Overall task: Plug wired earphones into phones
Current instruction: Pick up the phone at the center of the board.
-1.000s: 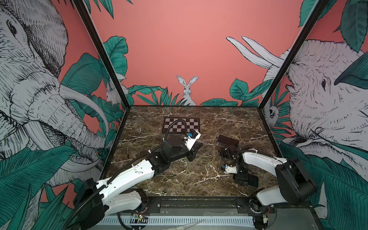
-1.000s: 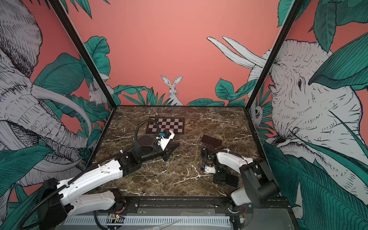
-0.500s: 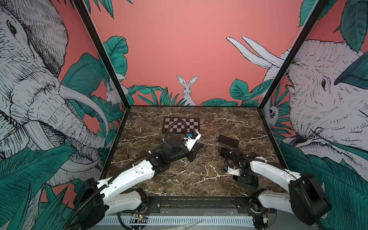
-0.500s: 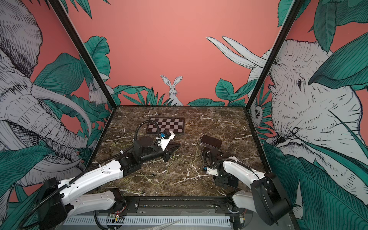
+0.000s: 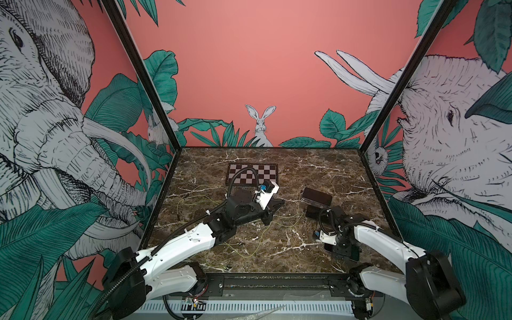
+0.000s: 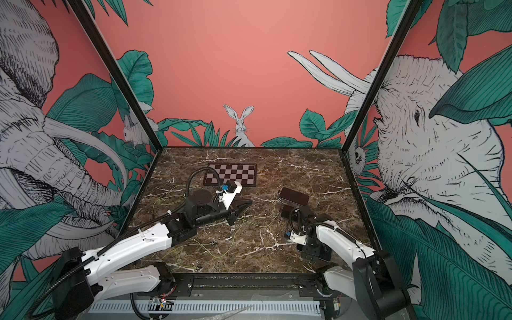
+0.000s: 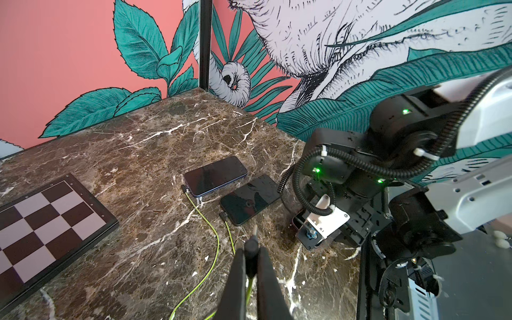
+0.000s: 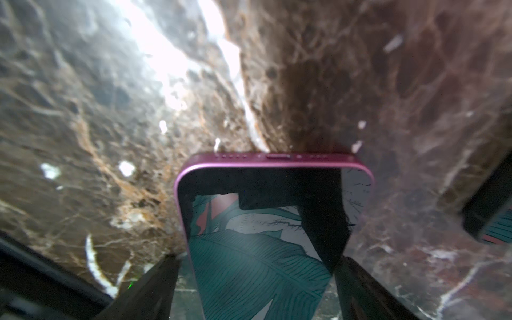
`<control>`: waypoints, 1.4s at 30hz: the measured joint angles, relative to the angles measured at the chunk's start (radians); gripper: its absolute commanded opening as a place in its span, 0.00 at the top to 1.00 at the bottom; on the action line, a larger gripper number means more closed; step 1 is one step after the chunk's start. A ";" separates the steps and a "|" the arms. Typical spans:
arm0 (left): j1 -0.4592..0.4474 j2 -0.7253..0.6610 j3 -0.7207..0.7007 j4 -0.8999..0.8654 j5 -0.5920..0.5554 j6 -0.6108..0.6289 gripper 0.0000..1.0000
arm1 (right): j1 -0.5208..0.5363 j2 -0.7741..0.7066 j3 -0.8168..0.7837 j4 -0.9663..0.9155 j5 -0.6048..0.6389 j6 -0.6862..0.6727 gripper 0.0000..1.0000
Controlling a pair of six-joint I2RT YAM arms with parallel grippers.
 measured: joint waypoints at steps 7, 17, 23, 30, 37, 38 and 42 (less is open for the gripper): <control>0.000 -0.005 -0.002 0.000 0.010 -0.003 1.00 | -0.029 0.091 0.047 -0.013 -0.005 -0.006 0.26; 0.000 -0.006 -0.002 0.000 0.019 -0.003 1.00 | -0.030 0.053 0.028 0.005 -0.014 -0.018 0.33; 0.000 -0.002 -0.002 -0.006 -0.001 -0.001 1.00 | -0.013 0.079 0.055 -0.006 -0.014 -0.003 0.34; 0.000 0.042 -0.001 -0.035 -0.032 0.000 1.00 | 0.048 0.040 0.061 0.077 -0.076 0.030 0.32; 0.000 0.095 -0.001 -0.038 -0.039 -0.016 1.00 | 0.083 -0.137 0.045 0.255 -0.184 0.069 0.32; 0.000 0.106 -0.001 -0.039 -0.039 -0.023 1.00 | 0.085 -0.158 0.038 0.268 -0.194 0.071 0.33; 0.000 0.164 0.002 -0.036 -0.034 -0.071 1.00 | 0.091 -0.237 0.012 0.314 -0.223 0.095 0.34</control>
